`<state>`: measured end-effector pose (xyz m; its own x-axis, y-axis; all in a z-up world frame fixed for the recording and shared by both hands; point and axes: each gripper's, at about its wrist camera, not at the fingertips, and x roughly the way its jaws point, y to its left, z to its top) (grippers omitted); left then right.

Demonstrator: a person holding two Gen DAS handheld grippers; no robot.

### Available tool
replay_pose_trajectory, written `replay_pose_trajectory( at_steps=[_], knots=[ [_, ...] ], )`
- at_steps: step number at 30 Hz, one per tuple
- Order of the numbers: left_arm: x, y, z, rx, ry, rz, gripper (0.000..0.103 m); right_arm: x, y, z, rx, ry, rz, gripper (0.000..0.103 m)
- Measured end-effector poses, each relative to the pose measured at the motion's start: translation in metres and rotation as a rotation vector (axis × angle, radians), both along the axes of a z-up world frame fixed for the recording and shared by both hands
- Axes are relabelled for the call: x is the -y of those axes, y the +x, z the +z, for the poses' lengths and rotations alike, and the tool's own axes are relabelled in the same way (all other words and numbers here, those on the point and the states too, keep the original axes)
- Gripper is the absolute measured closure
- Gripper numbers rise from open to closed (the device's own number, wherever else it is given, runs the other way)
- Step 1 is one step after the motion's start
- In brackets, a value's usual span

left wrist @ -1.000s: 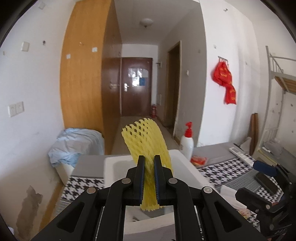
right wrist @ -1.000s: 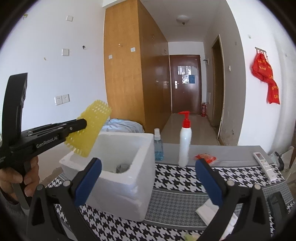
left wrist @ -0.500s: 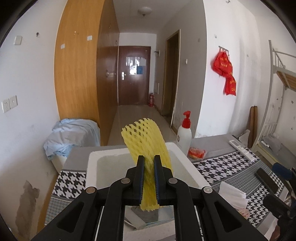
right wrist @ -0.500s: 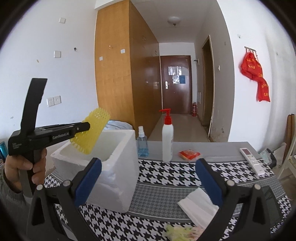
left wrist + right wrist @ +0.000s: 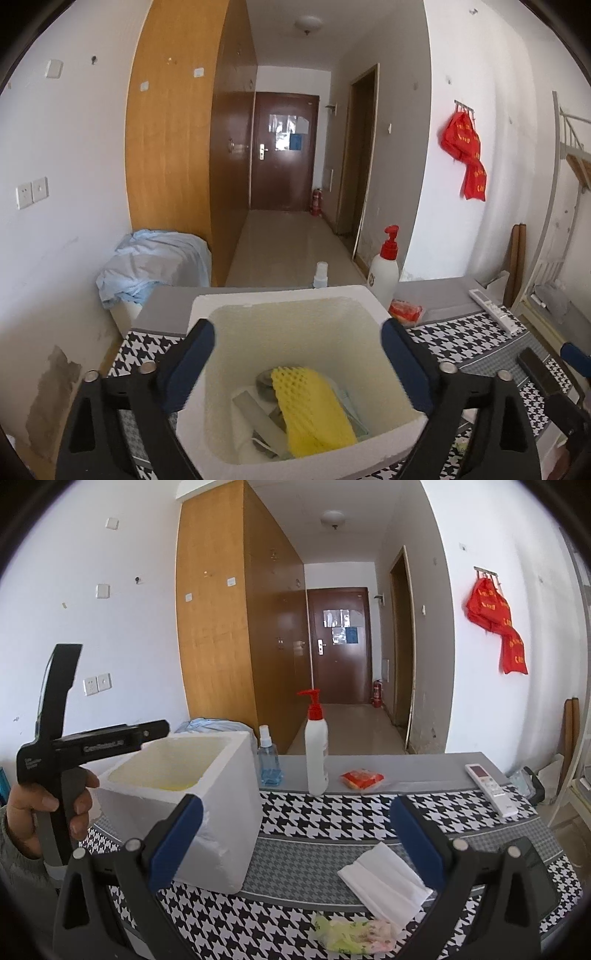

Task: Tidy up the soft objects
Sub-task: 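Withdraw both tools from the foam box back over the table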

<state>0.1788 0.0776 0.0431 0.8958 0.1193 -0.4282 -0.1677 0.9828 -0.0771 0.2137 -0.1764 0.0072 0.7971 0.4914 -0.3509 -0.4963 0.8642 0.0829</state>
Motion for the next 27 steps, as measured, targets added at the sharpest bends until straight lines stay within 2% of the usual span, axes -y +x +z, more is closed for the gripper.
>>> replay_pose_trajectory(
  at_steps=[5, 11, 16, 27],
  knots=[
    [0.005, -0.018, 0.002, 0.022, -0.043, -0.091, 0.003, 0.007, -0.003, -0.002, -0.001, 0.009, -0.010, 0.001],
    [0.023, -0.048, 0.006, 0.095, 0.029, -0.122, 0.001, 0.011, -0.010, -0.003, 0.008, 0.012, -0.010, 0.001],
    [0.031, -0.063, 0.005, 0.115, 0.058, -0.102, 0.001, 0.013, -0.015, -0.005, 0.016, 0.014, 0.000, 0.001],
    [0.037, -0.080, -0.004, 0.163, 0.062, -0.072, 0.001, 0.021, -0.019, -0.012, 0.016, 0.001, -0.022, 0.001]
  ],
)
